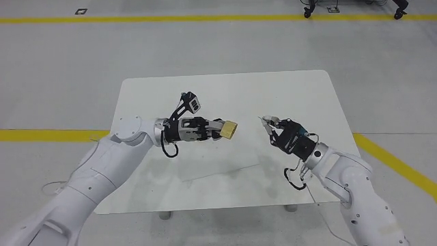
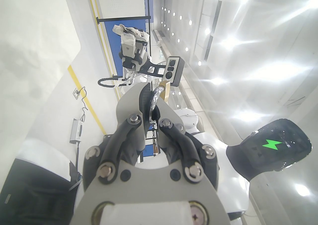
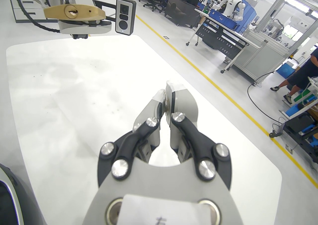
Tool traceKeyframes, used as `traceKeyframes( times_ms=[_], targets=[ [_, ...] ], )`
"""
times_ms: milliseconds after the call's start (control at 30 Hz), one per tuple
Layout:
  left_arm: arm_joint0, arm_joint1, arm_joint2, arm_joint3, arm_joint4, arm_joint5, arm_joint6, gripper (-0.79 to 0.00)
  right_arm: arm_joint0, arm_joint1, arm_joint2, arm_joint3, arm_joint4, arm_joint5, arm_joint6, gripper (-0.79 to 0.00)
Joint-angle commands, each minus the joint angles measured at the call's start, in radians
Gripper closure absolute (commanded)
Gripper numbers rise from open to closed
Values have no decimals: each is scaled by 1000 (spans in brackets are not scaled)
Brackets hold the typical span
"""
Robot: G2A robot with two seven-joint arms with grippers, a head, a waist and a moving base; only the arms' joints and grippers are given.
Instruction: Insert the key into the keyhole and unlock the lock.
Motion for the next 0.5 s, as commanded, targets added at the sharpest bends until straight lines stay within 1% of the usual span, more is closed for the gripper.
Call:
traceKeyframes(
  times_ms=[0, 33, 100, 167, 267, 333, 400, 467],
  targets=[
    [0, 0, 0, 0, 0, 0, 0, 0, 0, 0, 0, 0, 0, 0, 0, 0],
    [6, 0, 5, -6, 14, 12, 9, 0, -4, 0, -2, -2, 1, 6, -1, 0],
    [15, -3, 13, -28, 46, 53, 23, 0, -4, 0, -6, -9, 2, -17, -15, 0],
    [23, -7, 4, -27, -6, 96, -27, 0, 0, 3, -1, -12, 5, -55, -33, 0],
    [22, -12, -32, 41, -121, 135, -153, 0, 4, 9, 21, -11, 10, -136, -69, 0],
    [13, -15, -46, 98, -159, 177, -246, 0, 2, 14, 39, -10, 16, -187, -94, 0],
    [-7, -16, -45, 154, -145, 242, -315, 0, 4, 19, 57, -3, 28, -236, -115, 0],
    [-38, -17, -41, 202, -102, 277, -343, 0, 14, 23, 69, 2, 31, -284, -126, 0]
  ],
)
